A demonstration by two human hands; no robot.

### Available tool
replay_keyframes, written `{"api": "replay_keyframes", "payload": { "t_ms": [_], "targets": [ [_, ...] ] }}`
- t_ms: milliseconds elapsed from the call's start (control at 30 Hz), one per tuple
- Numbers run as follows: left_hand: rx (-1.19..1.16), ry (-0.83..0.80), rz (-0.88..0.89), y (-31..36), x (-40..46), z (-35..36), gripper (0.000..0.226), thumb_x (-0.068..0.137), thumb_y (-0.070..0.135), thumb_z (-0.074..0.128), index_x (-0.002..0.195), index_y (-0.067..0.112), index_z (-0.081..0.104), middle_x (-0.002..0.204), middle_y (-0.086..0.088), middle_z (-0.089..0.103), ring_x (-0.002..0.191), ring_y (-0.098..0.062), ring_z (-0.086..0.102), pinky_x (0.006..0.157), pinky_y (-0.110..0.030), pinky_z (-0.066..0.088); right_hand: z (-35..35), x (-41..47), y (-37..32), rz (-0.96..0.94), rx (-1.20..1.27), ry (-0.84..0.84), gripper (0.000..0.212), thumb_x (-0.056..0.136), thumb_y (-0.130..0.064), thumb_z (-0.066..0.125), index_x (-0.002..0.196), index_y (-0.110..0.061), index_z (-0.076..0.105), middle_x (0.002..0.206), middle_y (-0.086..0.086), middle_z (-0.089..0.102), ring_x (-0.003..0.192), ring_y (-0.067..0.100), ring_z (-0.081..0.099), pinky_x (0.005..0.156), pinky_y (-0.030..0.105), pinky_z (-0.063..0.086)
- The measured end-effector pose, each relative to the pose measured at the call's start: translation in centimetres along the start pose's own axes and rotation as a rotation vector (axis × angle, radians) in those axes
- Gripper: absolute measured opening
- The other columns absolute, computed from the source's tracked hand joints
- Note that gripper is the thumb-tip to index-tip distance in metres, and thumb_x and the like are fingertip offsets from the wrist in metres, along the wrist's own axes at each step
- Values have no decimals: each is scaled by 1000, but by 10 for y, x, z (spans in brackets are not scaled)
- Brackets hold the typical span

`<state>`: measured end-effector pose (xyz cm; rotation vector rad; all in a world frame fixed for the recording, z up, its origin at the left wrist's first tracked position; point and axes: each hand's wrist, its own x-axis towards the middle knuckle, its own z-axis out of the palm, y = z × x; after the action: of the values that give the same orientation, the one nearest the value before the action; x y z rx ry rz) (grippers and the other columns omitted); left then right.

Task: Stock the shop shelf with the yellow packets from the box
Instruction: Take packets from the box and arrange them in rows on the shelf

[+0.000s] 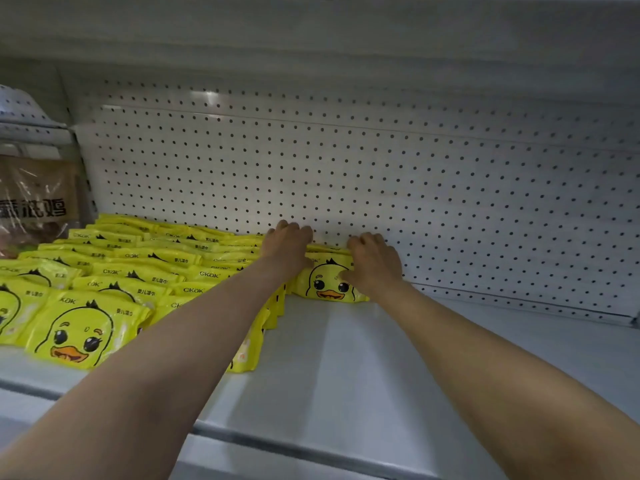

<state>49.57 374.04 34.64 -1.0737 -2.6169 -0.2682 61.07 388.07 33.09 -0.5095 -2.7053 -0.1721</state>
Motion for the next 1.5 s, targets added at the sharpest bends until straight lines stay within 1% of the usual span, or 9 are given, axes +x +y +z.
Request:
{"api": "replay_keyframes", "payload": {
  "t_ms": [133,200,300,567,700,867,1067,1267,1500],
  "targets": [
    [-143,54,-25,-10,-22,-37,60,79,33,76,132,26,49,126,-3,53,122,-25,43,89,-36,43,-36,1,-7,-15,57,23,55,85,-43,67,131,-17,51,131,7,54,126,27,43,91,39,46],
    [-186,85,-36,-20,-38,-59,64,78,31,78,134,27,48,127,-5,51,123,-26,42,93,-41,46,-58,-2,-20,-39,89,66,55,87,-44,66,134,-19,51,134,7,54,129,27,42,93,40,44],
    [-196,135,-34,-46,-71,-88,66,78,30,78,136,27,47,132,-7,49,127,-28,40,98,-47,45,-86,-13,-50,-89,178,115,54,89,-44,65,135,-20,50,139,5,52,133,26,39,98,41,43],
    [-93,291,-113,-156,-182,-136,51,89,45,62,134,23,51,130,-12,52,124,-34,45,99,-48,44,-121,-54,-193,-218,329,145,50,95,-48,55,139,-24,50,146,1,47,139,22,34,107,38,37],
    [-27,302,-160,-223,-256,-150,51,88,48,61,131,21,53,125,-12,55,119,-35,49,95,-50,46,-123,-81,-285,-300,349,151,50,95,-49,54,139,-25,50,148,-1,46,139,22,33,107,37,36],
    [113,249,-267,-300,-354,-174,53,86,49,62,129,21,52,124,-10,55,117,-36,49,91,-51,47,-118,-112,-394,-406,369,140,52,93,-49,57,138,-23,52,145,3,48,138,25,35,109,38,34],
    [175,230,-362,-367,-452,-196,52,90,48,60,133,22,50,128,-8,53,117,-33,51,91,-45,49,-113,-154,-501,-500,434,110,49,92,-46,57,135,-22,53,142,4,50,134,27,39,107,38,37],
    [164,253,-449,-418,-502,-191,50,91,45,59,136,24,48,131,-6,52,121,-31,46,94,-48,47,-98,-166,-574,-607,432,71,53,94,-50,53,140,-24,48,148,1,44,139,23,34,111,37,34],
    [187,204,-552,-486,-517,-163,49,93,43,57,136,23,49,134,-4,51,120,-30,47,97,-45,46,-55,-140,-649,-723,455,-29,55,96,-52,52,143,-25,44,153,2,38,144,22,28,113,38,31]
  ]
}}
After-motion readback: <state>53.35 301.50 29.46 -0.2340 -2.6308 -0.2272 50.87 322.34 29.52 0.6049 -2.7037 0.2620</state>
